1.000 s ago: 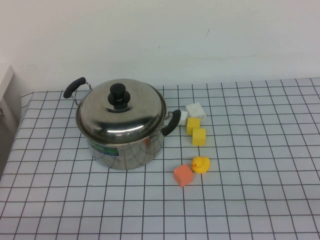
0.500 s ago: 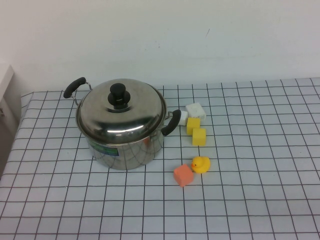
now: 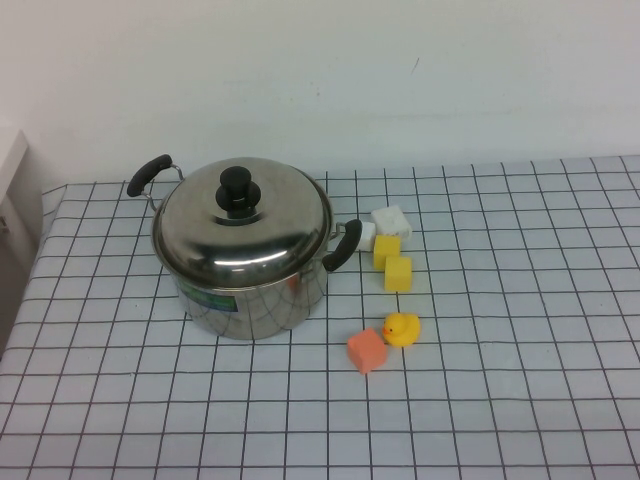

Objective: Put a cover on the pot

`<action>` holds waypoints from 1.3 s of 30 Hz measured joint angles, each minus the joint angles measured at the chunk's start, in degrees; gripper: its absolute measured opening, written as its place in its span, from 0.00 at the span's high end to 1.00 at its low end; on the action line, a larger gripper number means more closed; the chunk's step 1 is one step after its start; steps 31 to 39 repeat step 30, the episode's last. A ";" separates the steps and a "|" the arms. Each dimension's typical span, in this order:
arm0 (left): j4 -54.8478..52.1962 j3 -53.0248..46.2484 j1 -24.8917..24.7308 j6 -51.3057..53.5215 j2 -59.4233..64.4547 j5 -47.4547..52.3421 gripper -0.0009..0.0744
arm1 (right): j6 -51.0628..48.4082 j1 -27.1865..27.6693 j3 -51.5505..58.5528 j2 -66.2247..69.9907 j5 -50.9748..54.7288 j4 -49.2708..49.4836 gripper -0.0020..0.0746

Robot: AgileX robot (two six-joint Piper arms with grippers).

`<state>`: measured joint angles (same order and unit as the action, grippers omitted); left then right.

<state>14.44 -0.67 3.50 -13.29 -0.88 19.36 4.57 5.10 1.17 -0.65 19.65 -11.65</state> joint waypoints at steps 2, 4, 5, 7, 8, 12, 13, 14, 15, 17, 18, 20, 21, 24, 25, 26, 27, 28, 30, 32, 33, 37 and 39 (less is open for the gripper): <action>0.00 0.00 0.00 -0.16 0.00 0.00 0.99 | 0.00 0.00 0.00 0.00 0.00 0.00 0.98; 0.00 0.00 0.00 -0.16 0.00 0.00 0.99 | 0.00 -0.48 0.00 0.00 0.00 0.14 0.98; 0.00 0.00 0.00 -0.16 0.00 0.00 0.99 | 0.00 -1.11 0.00 0.00 0.00 0.28 0.98; 0.00 0.00 0.00 -0.16 0.00 0.00 0.99 | 0.00 -2.49 0.00 0.00 0.00 0.41 0.98; 0.00 0.00 0.00 -0.16 0.00 0.00 0.99 | 0.00 -3.25 0.00 0.00 0.00 0.41 0.98; 0.00 0.00 0.00 -0.16 0.00 0.00 0.99 | -3.94 -4.80 0.00 0.00 0.00 0.41 0.98; 0.00 0.00 0.00 -0.16 0.00 0.00 0.99 | -5.71 -4.85 0.00 0.00 0.00 0.41 0.98; 0.00 0.00 0.00 -0.16 0.00 0.00 0.99 | -6.94 -4.95 0.00 0.00 0.00 0.41 0.98; 0.00 0.00 0.00 -0.16 0.00 0.00 0.99 | -7.66 -5.07 0.00 0.00 0.12 0.63 0.98; 0.00 0.00 0.00 -0.16 0.00 0.00 0.99 | -7.75 -5.10 0.00 0.00 0.12 1.20 0.98; 0.00 0.00 0.00 -0.16 0.00 0.00 0.99 | -7.42 -5.10 0.00 0.00 0.12 1.55 0.98; 0.00 0.00 0.00 -0.16 0.00 0.00 0.99 | -6.38 -5.10 -0.09 0.00 0.12 2.23 0.98; 0.00 0.00 0.00 -0.16 0.00 0.00 0.99 | -5.57 -5.10 -0.09 0.00 0.12 2.46 0.98; 0.00 0.00 0.00 -0.16 0.00 0.00 0.99 | -3.52 -5.10 -0.09 0.00 0.21 2.87 0.98; 0.00 0.00 0.00 -0.16 0.00 0.00 0.99 | -3.28 -5.07 -0.09 0.00 0.21 2.87 0.98; 0.00 0.00 0.00 -0.16 0.00 0.00 0.99 | -3.16 -5.07 -0.09 0.00 0.21 2.96 0.98; 0.00 0.00 0.00 -0.16 0.00 0.00 0.99 | -3.11 -5.07 -0.09 0.00 0.23 2.96 0.98; 0.00 0.00 0.00 -0.16 0.00 0.00 0.99 | -3.01 -5.10 -0.09 0.00 0.33 2.96 0.98; 0.00 0.00 0.00 -0.16 0.00 0.00 0.99 | -3.01 -5.07 -0.09 0.00 0.33 2.99 0.98; 0.00 0.00 0.00 -0.16 0.00 0.00 0.99 | -3.01 -5.07 -0.09 0.00 0.33 2.99 0.98; 0.00 0.00 0.00 -0.16 0.00 0.00 0.99 | -3.01 -5.07 -0.09 0.00 0.33 2.99 0.98; 0.00 0.00 0.00 -0.16 0.00 0.00 0.99 | -3.01 -5.07 -0.09 0.00 0.33 2.99 0.98; 0.00 0.00 0.00 -0.16 0.00 0.00 0.99 | -3.01 -5.07 -0.09 0.00 0.33 2.99 0.98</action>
